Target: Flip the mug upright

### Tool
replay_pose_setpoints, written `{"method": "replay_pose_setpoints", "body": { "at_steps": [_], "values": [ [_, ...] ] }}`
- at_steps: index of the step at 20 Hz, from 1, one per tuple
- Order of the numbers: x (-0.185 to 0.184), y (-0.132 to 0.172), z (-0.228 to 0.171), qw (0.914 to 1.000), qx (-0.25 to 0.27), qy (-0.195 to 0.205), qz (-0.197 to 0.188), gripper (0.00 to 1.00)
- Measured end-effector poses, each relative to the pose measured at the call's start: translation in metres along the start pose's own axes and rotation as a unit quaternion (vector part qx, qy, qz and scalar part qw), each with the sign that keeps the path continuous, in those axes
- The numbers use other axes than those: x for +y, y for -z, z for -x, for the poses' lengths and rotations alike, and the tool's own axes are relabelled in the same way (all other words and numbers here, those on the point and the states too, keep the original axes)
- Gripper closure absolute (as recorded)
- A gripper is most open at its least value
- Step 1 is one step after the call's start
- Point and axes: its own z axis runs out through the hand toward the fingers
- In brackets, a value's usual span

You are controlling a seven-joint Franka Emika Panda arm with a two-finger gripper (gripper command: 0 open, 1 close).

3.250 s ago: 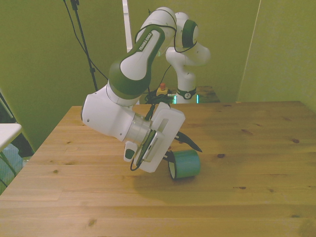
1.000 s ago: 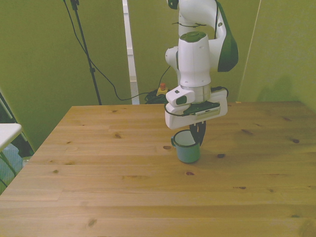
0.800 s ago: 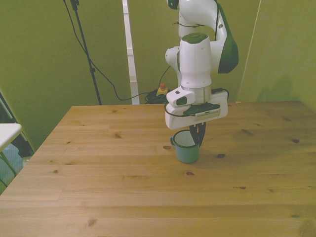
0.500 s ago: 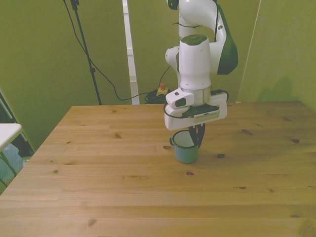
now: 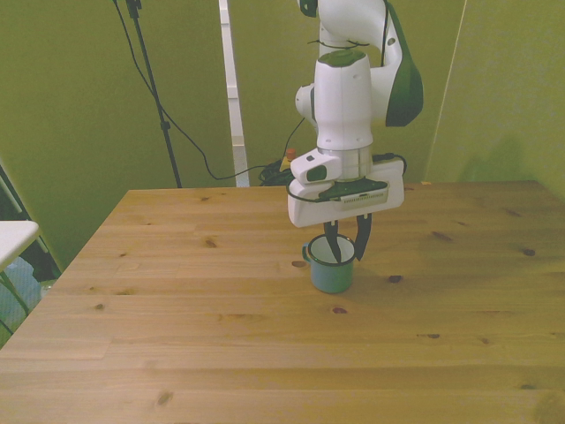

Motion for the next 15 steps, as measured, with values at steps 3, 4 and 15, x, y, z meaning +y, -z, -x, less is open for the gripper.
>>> {"method": "replay_pose_setpoints", "body": {
  "at_steps": [3,4,15],
  "values": [
    [0.004,0.03,-0.001,0.9996,0.017,-0.008,-0.019,0.0],
    [0.003,0.04,0.002,0.9994,0.021,-0.009,-0.027,0.0],
    [-0.016,0.075,0.105,0.9929,-0.01,0.049,-0.108,0.0]
  ]
}}
